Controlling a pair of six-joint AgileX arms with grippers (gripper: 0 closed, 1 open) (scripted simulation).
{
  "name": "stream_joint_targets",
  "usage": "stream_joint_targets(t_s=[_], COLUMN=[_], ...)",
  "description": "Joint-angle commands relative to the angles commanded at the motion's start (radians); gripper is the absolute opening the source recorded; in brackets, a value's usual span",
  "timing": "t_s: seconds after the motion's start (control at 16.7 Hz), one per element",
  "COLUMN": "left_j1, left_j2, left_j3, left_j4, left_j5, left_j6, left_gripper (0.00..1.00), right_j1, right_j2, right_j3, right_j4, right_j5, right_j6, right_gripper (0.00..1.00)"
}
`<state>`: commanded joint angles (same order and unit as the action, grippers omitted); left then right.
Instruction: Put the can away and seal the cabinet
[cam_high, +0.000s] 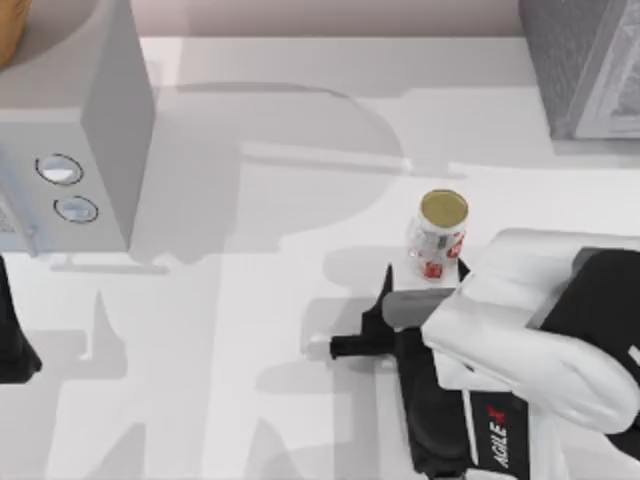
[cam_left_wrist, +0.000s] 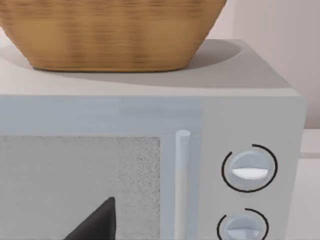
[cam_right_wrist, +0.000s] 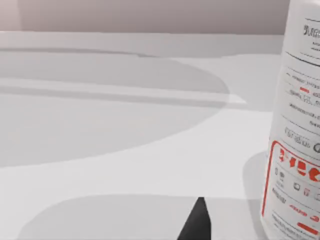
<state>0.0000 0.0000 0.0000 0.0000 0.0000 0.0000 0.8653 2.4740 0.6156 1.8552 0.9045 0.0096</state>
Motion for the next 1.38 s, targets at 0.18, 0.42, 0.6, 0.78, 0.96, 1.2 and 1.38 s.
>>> stream_joint_targets(t_s=[0.18,0.42,0.6,0.78,0.96,1.2,1.38], left_j1=[0.000,0.000,0.000,0.000,0.000,0.000,0.000], left_j2=[0.000,0.000,0.000,0.000,0.000,0.000,0.000], left_j3=[0.000,0.000,0.000,0.000,0.000,0.000,0.000], left_j4=[0.000,0.000,0.000,0.000,0.000,0.000,0.000], left_j5=[0.000,0.000,0.000,0.000,0.000,0.000,0.000], left_j6=[0.000,0.000,0.000,0.000,0.000,0.000,0.000], left_gripper=[1.00,1.00,1.00,1.00,1.00,1.00,1.00], right_j1=[0.010,-0.025,-0.050,-0.068,-0.090,-0.117,-0.133], right_j2=[0.060,0.045,0.033,0.026,0.019,0.012,0.007], right_j3=[0.080,0.095,0.110,0.122,0.135,0.151,0.160], right_j4=[-0.078,-0.072,-0.078,-0.094,-0.113,-0.138,-0.151], right_j5=[-0.066,-0.043,-0.047,-0.067,-0.089,-0.117,-0.133], right_j6=[0.041,0.022,0.004,-0.003,-0.002,-0.001,0.000], right_gripper=[1.00,1.00,1.00,1.00,1.00,1.00,1.00])
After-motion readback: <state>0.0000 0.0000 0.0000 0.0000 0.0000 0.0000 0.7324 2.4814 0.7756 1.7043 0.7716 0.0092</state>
